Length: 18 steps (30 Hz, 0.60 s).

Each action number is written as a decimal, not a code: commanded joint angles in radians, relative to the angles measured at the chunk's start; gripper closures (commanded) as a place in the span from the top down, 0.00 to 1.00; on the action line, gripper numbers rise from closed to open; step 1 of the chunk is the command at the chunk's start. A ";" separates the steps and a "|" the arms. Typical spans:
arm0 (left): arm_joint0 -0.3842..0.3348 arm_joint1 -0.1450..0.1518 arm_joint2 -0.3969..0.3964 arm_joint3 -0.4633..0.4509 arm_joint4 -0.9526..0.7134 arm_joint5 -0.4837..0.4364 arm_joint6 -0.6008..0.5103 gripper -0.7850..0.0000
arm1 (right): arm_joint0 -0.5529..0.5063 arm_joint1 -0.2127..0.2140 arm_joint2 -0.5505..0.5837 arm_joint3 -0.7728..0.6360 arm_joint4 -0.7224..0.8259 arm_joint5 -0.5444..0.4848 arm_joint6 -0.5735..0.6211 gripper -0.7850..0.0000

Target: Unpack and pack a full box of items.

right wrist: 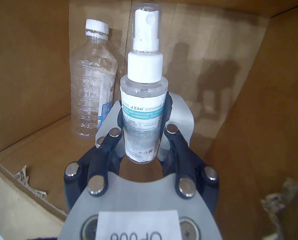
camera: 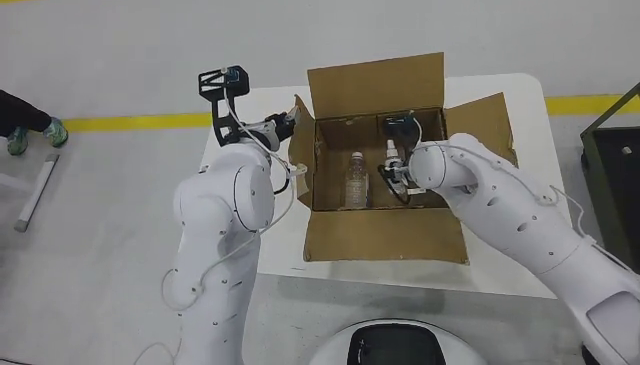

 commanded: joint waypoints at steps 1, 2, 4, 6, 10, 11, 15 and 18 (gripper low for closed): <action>0.000 0.000 0.000 0.000 0.000 0.000 0.000 1.00 | 0.023 -0.016 -0.031 0.038 -0.009 0.032 0.003 0.00; 0.000 0.000 0.000 0.000 0.000 0.000 0.000 1.00 | 0.035 -0.026 -0.045 0.058 0.004 0.036 0.008 0.00; 0.000 0.000 0.000 0.000 0.000 0.000 0.000 1.00 | 0.060 -0.046 -0.076 0.103 0.012 0.044 0.001 0.00; 0.000 0.000 0.000 0.000 0.000 0.000 0.000 1.00 | 0.083 -0.068 -0.103 0.150 0.030 0.055 -0.006 0.00; 0.000 0.000 0.000 0.000 0.000 0.000 0.000 1.00 | 0.127 -0.111 -0.146 0.248 0.068 0.043 -0.036 0.00; 0.000 0.000 0.000 0.000 0.000 0.000 0.000 1.00 | 0.138 -0.122 -0.156 0.269 0.076 0.039 -0.044 0.00; 0.000 0.000 0.000 0.000 0.000 0.000 0.000 1.00 | 0.176 -0.165 -0.197 0.348 0.099 0.024 -0.056 0.00; 0.000 0.000 0.000 0.000 0.000 0.000 0.000 1.00 | 0.203 -0.196 -0.231 0.403 0.102 0.010 -0.048 0.00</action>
